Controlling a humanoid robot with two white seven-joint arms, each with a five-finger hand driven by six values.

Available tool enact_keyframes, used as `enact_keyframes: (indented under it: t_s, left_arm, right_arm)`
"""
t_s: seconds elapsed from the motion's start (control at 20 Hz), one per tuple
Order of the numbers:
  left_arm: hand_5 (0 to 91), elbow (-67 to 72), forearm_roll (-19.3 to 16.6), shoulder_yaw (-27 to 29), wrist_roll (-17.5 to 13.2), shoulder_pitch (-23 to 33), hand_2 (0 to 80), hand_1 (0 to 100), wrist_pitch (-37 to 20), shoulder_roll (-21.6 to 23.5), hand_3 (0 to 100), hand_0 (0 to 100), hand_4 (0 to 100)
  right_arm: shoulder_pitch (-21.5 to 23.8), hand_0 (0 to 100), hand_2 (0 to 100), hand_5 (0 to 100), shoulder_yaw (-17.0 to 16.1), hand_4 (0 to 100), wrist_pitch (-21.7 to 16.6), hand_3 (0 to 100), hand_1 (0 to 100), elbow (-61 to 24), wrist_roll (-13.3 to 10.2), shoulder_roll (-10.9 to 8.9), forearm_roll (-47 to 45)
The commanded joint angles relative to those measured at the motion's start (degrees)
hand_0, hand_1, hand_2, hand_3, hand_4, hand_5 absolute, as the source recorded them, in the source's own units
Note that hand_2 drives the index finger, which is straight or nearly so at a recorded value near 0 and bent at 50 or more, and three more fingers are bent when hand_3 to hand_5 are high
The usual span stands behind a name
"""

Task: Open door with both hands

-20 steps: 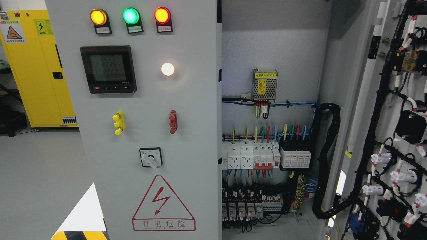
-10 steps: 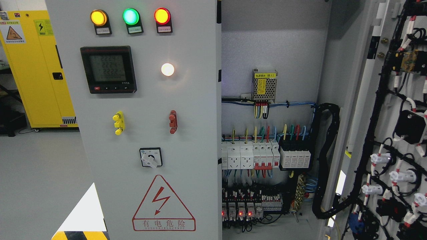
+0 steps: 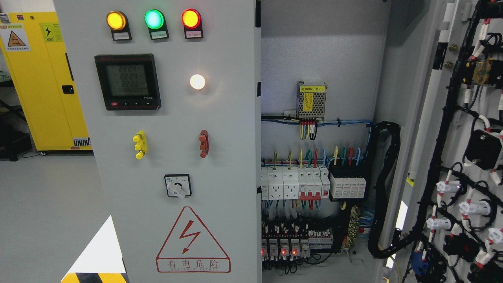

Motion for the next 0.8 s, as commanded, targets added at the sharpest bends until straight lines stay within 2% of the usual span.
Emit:
enact_keyframes:
  t_s: [0.0,0.15,0.3,0.45,0.5,0.65,0.75]
  left_arm:
    - [0.0,-1.5,-0.3,-0.1,0.2,0.0,0.0,14,0.0,-0.5,0,32,0]
    - [0.0,-1.5,-0.3,-0.1,0.2,0.0,0.0,14,0.0,-0.7,0,32,0]
    - [0.0,-1.5,-0.3,-0.1,0.2,-0.2,0.0,15,0.1,-0.9,0,33,0]
    - [0.0,-1.7,0.0,0.0,0.2,-0.3,0.0,15,0.0,-1.8,0,33,0]
    - [0.0,-1.7,0.2,0.0,0.2,-0.4,0.0,15,0.0,-1.7,0,33,0]
    - [0.0,-1.8,0.4,0.1,-0.1,-0.7,0.0,15,0.4,-1.5,0,33,0]
    - [0.0,-1.8,0.1,0.0,0.1,-1.6,0.0,15,0.4,-1.8,0,33,0]
  right_arm:
    - [-6.9,22,0,0,9.0,0,-0.9,0,6,-20.2,0.2,-1.12,0.2]
    - [-14.4,22,0,0,11.7,0,-2.8,0,6,-20.2,-0.1,-0.51,0.2]
    - [-21.4,22,0,0,15.0,0,-2.3,0,6,-20.1,-0.2,3.7,0.3]
    - [-26.0,22,0,0,17.2,0,-1.6,0,6,-20.0,-0.5,8.01,0.5]
    - [-27.9,22,0,0,17.2,0,-0.1,0,6,-20.0,-0.8,9.5,0.9]
    - [-33.2,22,0,0,15.8,0,7.8,0,6,-19.9,-2.8,13.11,1.5]
    - [-36.8,22,0,0,13.8,0,10.7,0,6,-18.9,-4.2,16.35,1.5]
